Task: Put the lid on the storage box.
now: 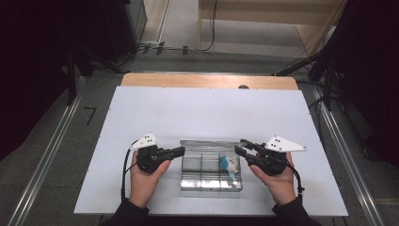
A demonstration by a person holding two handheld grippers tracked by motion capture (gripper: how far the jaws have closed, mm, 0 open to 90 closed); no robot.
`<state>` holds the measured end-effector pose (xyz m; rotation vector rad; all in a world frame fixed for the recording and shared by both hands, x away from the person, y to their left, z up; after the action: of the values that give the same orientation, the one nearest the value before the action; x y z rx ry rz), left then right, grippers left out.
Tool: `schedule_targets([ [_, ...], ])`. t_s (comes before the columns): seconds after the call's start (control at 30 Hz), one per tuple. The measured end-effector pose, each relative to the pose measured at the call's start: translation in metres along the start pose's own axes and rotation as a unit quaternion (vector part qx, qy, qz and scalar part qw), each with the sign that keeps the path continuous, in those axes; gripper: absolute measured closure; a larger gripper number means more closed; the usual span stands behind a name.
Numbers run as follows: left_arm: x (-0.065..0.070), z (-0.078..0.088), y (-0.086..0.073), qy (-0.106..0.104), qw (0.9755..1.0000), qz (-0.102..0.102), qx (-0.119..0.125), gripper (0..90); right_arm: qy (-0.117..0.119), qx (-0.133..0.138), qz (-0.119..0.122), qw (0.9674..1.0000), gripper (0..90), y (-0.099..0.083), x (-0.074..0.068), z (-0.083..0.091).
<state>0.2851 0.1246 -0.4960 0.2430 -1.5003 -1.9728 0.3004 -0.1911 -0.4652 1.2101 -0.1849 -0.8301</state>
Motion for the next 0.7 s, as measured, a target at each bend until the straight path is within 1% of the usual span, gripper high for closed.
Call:
schedule_targets([
  [0.23,0.0,0.0,0.0,-0.001,1.0,0.001,0.0,89.9,-0.001,-0.011,-0.003,0.9999,51.4,-0.005,0.005,0.003],
  [0.43,0.0,0.0,0.0,-0.002,1.0,0.001,0.001,89.9,-0.007,-0.017,-0.012,0.9998,51.0,-0.011,0.01,0.006],
  [0.5,0.0,0.0,0.0,-0.003,1.0,0.001,0.001,89.9,-0.011,-0.021,-0.015,0.9996,52.3,-0.013,0.011,0.006],
  [0.57,0.001,0.0,0.0,-0.003,1.0,0.0,0.002,89.9,-0.013,-0.025,-0.019,0.9994,55.7,-0.016,0.012,0.006],
  [0.63,0.001,0.0,0.0,-0.003,1.0,0.0,0.002,89.9,-0.01,-0.027,-0.033,0.999,60.0,-0.019,0.013,0.005],
  [0.7,0.001,0.0,0.0,-0.004,1.0,-0.001,0.002,89.9,-0.017,-0.035,-0.048,0.9981,65.9,-0.021,0.014,0.003],
])
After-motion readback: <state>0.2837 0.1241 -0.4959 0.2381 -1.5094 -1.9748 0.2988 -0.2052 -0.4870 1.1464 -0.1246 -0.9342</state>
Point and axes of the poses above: each handheld gripper's, and its own axes: z roughly backward along the jaws, y roughly out of its top, x roughly to its right, the point moved 4 cm from there along -z, roughly forward along the jaws, and after that the axes turned 10 degrees about -z, right-handed, at the moved point
